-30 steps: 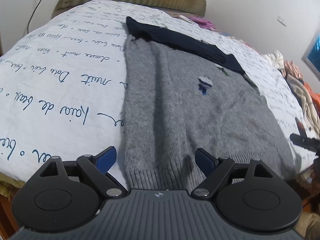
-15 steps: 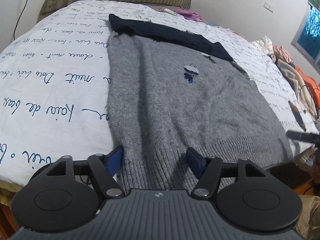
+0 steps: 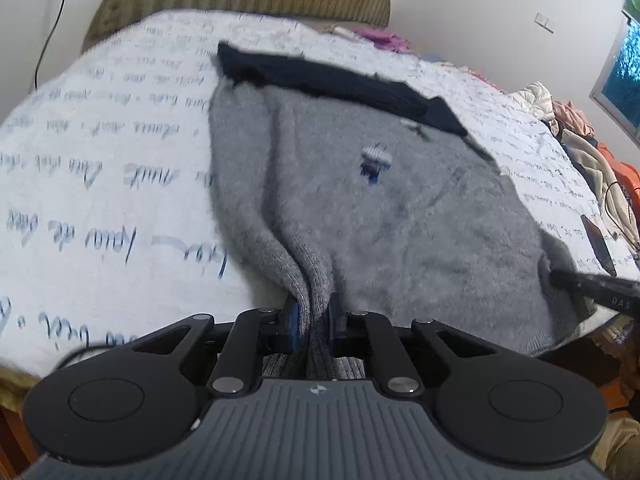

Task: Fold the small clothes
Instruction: 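Lift the held hem with both tools and fold it toward the navy sleeves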

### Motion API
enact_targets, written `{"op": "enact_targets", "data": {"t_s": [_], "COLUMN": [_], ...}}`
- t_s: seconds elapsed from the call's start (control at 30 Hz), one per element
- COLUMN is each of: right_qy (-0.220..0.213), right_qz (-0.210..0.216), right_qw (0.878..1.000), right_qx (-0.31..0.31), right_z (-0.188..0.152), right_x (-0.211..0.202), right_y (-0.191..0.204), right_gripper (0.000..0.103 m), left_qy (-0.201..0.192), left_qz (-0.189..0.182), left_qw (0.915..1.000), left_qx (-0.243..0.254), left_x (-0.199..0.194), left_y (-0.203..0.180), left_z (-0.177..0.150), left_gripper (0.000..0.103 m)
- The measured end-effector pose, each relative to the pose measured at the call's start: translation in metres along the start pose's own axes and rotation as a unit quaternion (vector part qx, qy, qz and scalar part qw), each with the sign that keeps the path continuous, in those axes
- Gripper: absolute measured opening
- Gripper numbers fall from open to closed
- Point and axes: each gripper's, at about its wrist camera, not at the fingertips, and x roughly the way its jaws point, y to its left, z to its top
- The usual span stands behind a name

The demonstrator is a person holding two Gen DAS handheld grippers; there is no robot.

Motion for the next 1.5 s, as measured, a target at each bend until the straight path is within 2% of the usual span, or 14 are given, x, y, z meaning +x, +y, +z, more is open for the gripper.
{"op": "enact_targets", "data": {"t_s": [0.23, 0.4, 0.53, 0.7, 0.77, 0.97, 1.07, 1.13, 1.23, 1.3, 1.33, 1.37, 1.4, 1.5], "right_qy": [-0.057, -0.072, -0.056, -0.017, -0.006, 0.016, 0.026, 0.034, 0.038, 0.031, 0.030, 0.031, 0.031, 0.018], "right_qz": [-0.014, -0.037, -0.047, -0.035, -0.017, 0.024, 0.059, 0.080, 0.104, 0.097, 0.090, 0.084, 0.082, 0.083], "right_qw": [0.998, 0.996, 0.997, 0.999, 0.999, 0.994, 0.988, 0.985, 0.981, 0.984, 0.986, 0.988, 0.988, 0.989], "right_qx": [-0.025, -0.022, -0.009, 0.029, 0.049, 0.104, 0.137, 0.151, 0.160, 0.148, 0.137, 0.129, 0.126, 0.118], "right_z": [0.050, 0.082, 0.093, 0.088, 0.084, 0.076, 0.072, 0.068, 0.059, 0.057, 0.058, 0.059, 0.060, 0.066], "right_x": [0.003, 0.029, 0.060, 0.091, 0.095, 0.092, 0.087, 0.084, 0.080, 0.077, 0.076, 0.076, 0.077, 0.074], "right_y": [-0.002, -0.013, -0.032, -0.048, -0.053, -0.066, -0.072, -0.074, -0.073, -0.069, -0.066, -0.064, -0.062, -0.059], "right_gripper": [0.008, 0.008, 0.008, 0.009, 0.010, 0.010, 0.011, 0.020, 0.043, 0.042, 0.038, 0.021, 0.009, 0.007], "left_qy": [-0.049, -0.047, -0.026, -0.002, -0.006, -0.010, -0.013, -0.015, -0.013, -0.005, -0.001, 0.001, 0.003, -0.002], "left_qz": [0.016, 0.050, 0.059, 0.035, 0.030, 0.015, 0.001, -0.012, -0.023, -0.021, -0.015, -0.012, -0.014, -0.014], "left_qw": [0.9981, 0.9968, 0.9978, 0.9989, 0.9989, 0.9989, 0.9988, 0.9983, 0.9976, 0.9975, 0.9978, 0.9981, 0.9981, 0.9979], "left_qx": [0.033, 0.041, 0.015, -0.032, -0.037, -0.042, -0.048, -0.054, -0.064, -0.067, -0.065, -0.060, -0.060, -0.063], "left_x": [-0.002, 0.029, 0.060, 0.079, 0.076, 0.069, 0.064, 0.060, 0.056, 0.057, 0.058, 0.057, 0.056, 0.050], "left_y": [-0.024, -0.026, -0.011, 0.009, 0.011, 0.011, 0.012, 0.013, 0.016, 0.018, 0.019, 0.019, 0.020, 0.018], "left_z": [0.043, 0.070, 0.081, 0.082, 0.081, 0.070, 0.063, 0.057, 0.046, 0.041, 0.039, 0.039, 0.040, 0.045], "left_gripper": [0.013, 0.013, 0.013, 0.016, 0.028, 0.031, 0.039, 0.050, 0.054, 0.048, 0.031, 0.026, 0.017, 0.014]}}
